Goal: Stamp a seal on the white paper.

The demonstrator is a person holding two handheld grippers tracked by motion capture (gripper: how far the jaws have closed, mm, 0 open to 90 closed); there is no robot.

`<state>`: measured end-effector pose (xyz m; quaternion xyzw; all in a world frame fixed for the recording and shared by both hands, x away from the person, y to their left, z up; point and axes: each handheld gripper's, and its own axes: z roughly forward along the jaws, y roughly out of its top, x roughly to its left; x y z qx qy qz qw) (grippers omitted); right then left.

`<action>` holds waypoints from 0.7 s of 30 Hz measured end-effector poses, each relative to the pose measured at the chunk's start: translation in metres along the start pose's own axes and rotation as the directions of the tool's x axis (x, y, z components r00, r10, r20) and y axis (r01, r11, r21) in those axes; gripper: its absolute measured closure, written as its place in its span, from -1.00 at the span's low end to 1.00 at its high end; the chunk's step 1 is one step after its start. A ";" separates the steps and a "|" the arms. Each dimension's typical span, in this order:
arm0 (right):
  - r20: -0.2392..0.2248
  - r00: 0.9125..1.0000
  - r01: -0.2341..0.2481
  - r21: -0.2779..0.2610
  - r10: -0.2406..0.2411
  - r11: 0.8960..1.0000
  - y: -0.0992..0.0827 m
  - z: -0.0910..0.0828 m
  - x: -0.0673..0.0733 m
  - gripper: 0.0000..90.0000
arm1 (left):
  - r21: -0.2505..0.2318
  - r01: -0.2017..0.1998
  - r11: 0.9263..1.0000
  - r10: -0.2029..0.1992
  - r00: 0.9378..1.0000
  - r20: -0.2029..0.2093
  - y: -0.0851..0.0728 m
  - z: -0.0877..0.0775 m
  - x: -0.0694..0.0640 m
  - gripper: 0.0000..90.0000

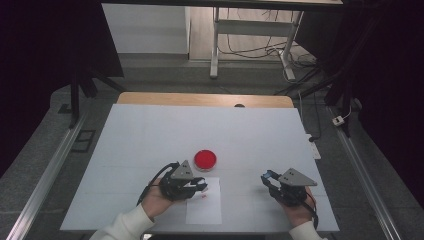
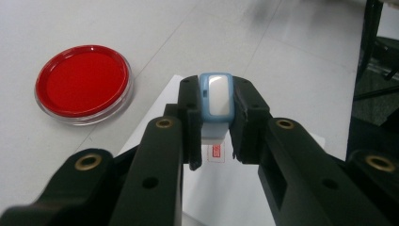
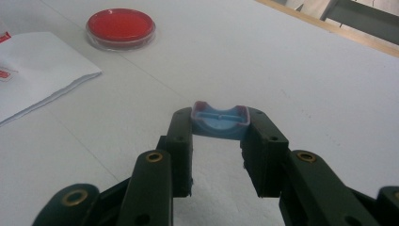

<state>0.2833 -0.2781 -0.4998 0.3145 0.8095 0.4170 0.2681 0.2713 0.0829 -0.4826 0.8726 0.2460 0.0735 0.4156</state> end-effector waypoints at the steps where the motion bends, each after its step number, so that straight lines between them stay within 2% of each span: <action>1: 0.000 1.000 0.000 0.000 0.000 1.000 0.000 0.000 0.000 0.44 | -0.008 0.009 1.000 -0.009 1.000 0.001 0.000 0.000 0.000 0.67; 4: 0.001 1.000 0.000 0.001 0.000 1.000 0.000 0.000 0.000 0.44 | -0.023 0.019 1.000 -0.019 1.000 0.002 0.001 -0.003 0.002 0.67; 7: -0.002 1.000 -0.004 0.000 0.004 1.000 0.000 0.000 0.000 0.44 | -0.043 0.049 0.998 -0.048 0.998 0.030 0.003 -0.006 0.004 0.67; 18: -0.018 1.000 -0.003 -0.011 0.003 1.000 0.002 0.002 -0.001 0.44 | -0.080 0.105 0.991 -0.106 0.994 -0.009 0.008 -0.019 0.012 0.67; 21: -0.025 1.000 -0.003 -0.009 0.003 1.000 0.003 0.004 0.000 0.44 | -0.095 0.127 0.987 -0.129 0.992 -0.015 0.007 -0.024 0.015 0.67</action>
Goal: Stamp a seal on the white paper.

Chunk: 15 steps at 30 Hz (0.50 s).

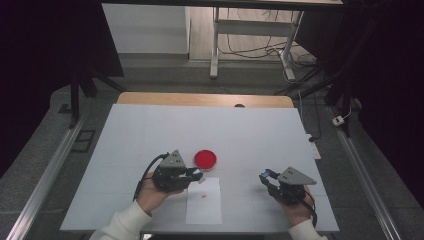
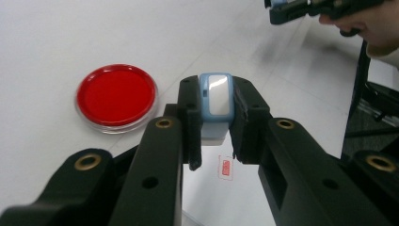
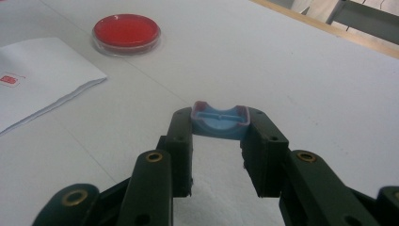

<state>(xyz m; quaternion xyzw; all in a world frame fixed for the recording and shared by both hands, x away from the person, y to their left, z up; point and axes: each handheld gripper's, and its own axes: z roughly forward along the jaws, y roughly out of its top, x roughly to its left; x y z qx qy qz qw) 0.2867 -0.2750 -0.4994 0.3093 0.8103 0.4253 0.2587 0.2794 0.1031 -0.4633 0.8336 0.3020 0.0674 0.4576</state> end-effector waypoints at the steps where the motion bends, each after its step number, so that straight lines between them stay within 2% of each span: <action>1: -0.002 1.000 0.002 -0.003 -0.002 1.000 0.000 0.001 0.000 0.44 | -0.006 0.002 1.000 -0.002 1.000 -0.002 0.000 -0.002 0.001 0.67; 8: 0.003 1.000 0.007 0.002 -0.007 1.000 0.000 0.001 0.003 0.44 | -0.035 0.006 0.999 -0.006 1.000 -0.004 0.000 -0.006 0.006 0.67; 15: 0.013 1.000 0.012 -0.004 -0.012 1.000 0.000 -0.001 0.005 0.44 | -0.046 0.006 0.999 -0.006 1.000 0.003 0.002 -0.006 0.005 0.67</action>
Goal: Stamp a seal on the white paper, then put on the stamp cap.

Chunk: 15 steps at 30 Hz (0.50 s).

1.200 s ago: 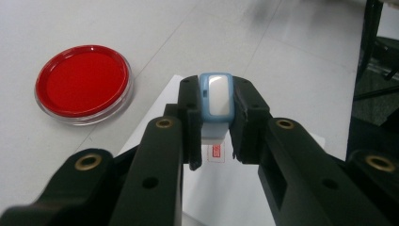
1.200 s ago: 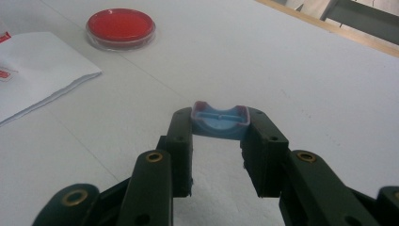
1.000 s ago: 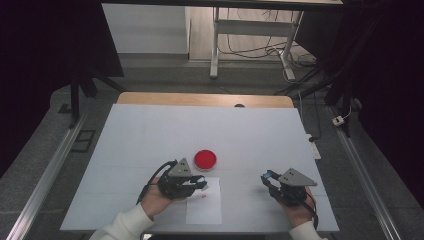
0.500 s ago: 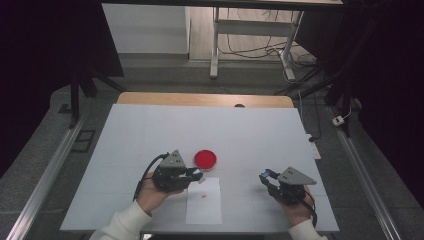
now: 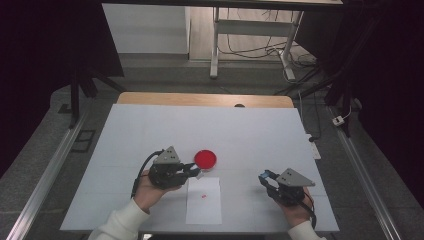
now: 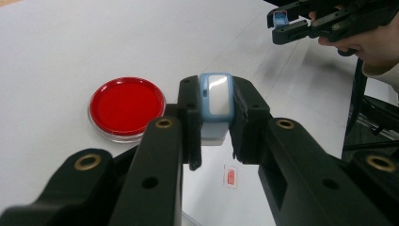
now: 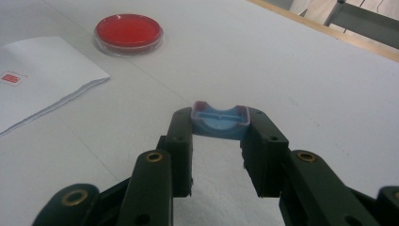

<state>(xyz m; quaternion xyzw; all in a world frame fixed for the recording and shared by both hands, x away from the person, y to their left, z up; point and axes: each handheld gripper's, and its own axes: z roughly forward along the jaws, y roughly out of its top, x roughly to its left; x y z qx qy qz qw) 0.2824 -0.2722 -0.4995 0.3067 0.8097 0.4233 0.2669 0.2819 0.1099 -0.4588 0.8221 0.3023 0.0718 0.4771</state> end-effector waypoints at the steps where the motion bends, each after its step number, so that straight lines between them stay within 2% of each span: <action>1: -0.002 1.000 -0.002 -0.010 0.002 1.000 0.000 0.000 0.001 0.44 | 0.002 -0.003 1.000 0.003 1.000 0.000 0.000 0.000 0.000 0.67; 5: -0.002 1.000 0.007 -0.021 -0.007 1.000 0.002 0.000 0.004 0.44 | -0.005 0.004 1.000 -0.004 1.000 0.003 0.001 0.000 0.000 0.67; 11: -0.026 1.000 -0.002 -0.031 0.001 1.000 0.004 0.004 0.009 0.44 | -0.006 0.009 1.000 -0.009 1.000 0.001 0.001 0.001 0.001 0.67; 15: -0.037 0.999 0.010 -0.029 -0.011 1.000 0.006 0.008 0.015 0.44 | -0.016 0.017 1.000 -0.017 1.000 0.002 0.001 0.000 0.001 0.67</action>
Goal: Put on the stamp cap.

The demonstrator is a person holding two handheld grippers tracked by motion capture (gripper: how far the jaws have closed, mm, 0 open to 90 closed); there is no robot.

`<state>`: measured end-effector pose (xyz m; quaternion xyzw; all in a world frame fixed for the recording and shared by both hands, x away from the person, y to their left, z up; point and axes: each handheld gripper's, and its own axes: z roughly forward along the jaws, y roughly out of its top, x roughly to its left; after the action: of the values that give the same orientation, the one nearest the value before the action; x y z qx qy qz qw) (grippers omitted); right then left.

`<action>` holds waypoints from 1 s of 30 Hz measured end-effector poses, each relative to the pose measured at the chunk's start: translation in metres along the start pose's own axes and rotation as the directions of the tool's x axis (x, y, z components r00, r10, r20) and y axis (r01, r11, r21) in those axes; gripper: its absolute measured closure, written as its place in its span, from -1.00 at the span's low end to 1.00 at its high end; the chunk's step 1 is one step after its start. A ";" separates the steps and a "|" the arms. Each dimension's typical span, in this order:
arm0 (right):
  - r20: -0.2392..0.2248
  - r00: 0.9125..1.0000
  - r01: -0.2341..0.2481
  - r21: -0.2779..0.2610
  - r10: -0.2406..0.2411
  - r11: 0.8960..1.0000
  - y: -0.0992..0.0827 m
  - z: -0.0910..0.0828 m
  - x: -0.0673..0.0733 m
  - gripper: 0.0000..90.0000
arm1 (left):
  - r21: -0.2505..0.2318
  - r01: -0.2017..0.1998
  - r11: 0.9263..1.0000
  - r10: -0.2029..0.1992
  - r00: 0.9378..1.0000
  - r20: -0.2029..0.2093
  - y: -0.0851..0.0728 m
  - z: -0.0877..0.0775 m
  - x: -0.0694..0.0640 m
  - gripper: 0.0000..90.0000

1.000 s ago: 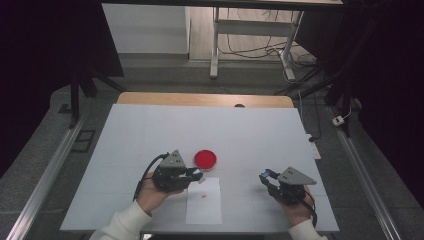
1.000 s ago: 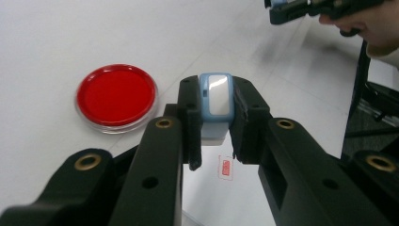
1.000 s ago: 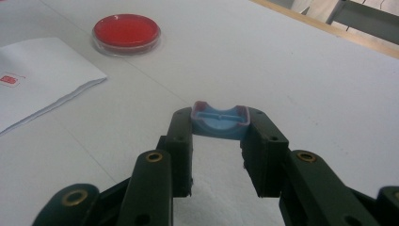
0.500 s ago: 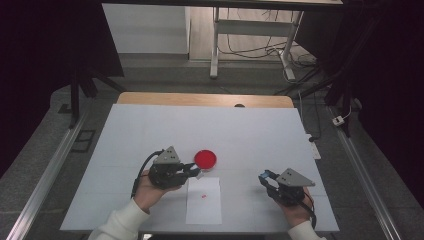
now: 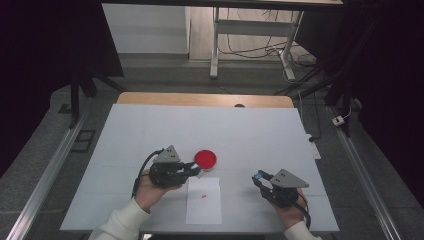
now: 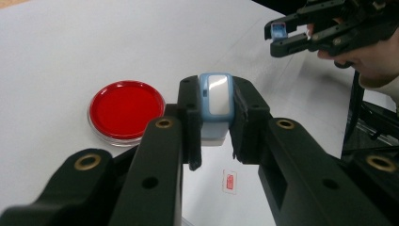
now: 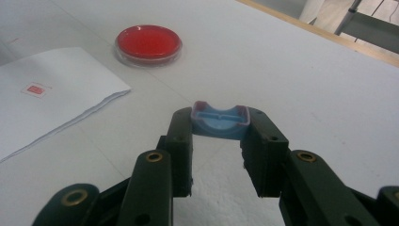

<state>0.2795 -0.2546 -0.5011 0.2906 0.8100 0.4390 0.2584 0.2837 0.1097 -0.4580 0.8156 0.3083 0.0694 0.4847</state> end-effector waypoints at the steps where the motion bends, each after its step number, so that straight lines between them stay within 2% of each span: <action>1: -0.002 1.000 0.004 0.003 -0.004 1.000 0.000 0.001 0.001 0.44 | 0.000 -0.001 1.000 0.001 1.000 0.000 0.000 0.000 0.000 0.67; 12: -0.037 0.999 0.016 -0.004 -0.016 1.000 0.004 0.013 0.013 0.44 | -0.003 -0.003 1.000 0.003 1.000 0.002 0.001 0.001 -0.002 0.67; 30: -0.057 0.997 0.046 -0.006 -0.046 0.999 0.010 0.027 0.030 0.44 | -0.008 -0.007 1.000 0.007 1.000 0.001 0.003 0.001 -0.005 0.67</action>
<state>0.2795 -0.2143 -0.5102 0.2586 0.8225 0.4429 0.2460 0.2817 0.1051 -0.4555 0.8148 0.3050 0.0719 0.4877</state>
